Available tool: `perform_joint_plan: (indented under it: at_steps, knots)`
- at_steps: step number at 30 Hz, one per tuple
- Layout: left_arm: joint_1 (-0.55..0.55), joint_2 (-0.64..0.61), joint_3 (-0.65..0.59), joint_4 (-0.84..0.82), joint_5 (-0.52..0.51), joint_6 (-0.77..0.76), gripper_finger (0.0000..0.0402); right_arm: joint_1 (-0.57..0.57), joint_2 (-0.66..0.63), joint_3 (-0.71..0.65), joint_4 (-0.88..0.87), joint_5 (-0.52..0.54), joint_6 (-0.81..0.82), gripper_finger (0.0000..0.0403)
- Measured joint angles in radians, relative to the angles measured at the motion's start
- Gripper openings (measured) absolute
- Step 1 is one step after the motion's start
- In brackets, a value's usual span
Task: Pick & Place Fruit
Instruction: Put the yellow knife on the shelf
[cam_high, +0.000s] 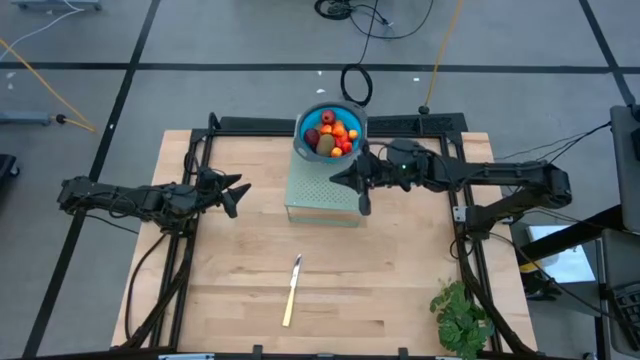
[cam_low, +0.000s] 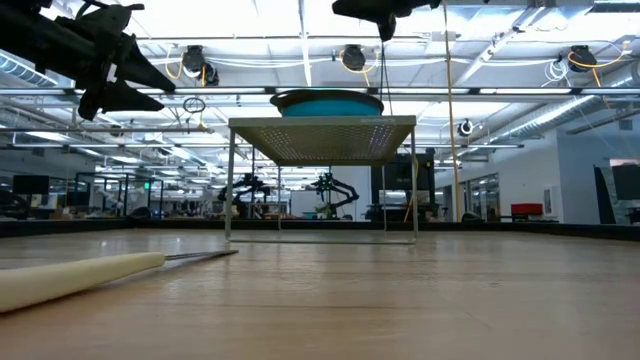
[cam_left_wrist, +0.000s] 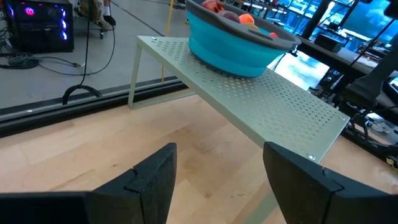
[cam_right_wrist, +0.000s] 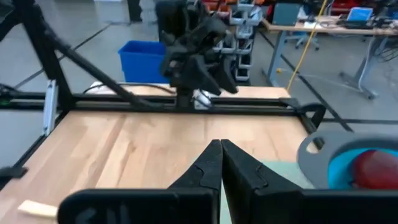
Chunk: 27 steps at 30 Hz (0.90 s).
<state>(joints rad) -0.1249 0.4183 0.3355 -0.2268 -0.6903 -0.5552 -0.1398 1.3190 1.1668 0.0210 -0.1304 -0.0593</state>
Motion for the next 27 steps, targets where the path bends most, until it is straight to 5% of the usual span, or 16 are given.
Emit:
perform_joint_plan:
  at_steps: [13, 27]
  knots:
    - [0.000, 0.000, 0.000, 0.003, 0.058, 0.057, 0.0241, 0.018, -0.098, -0.012, -0.186, -0.036, -0.007, 0.0000]
    - [0.000, 0.013, 0.000, 0.176, 0.115, 0.055, 0.0241, 0.018, -0.449, -0.353, -0.039, -0.057, 0.045, 0.0000]
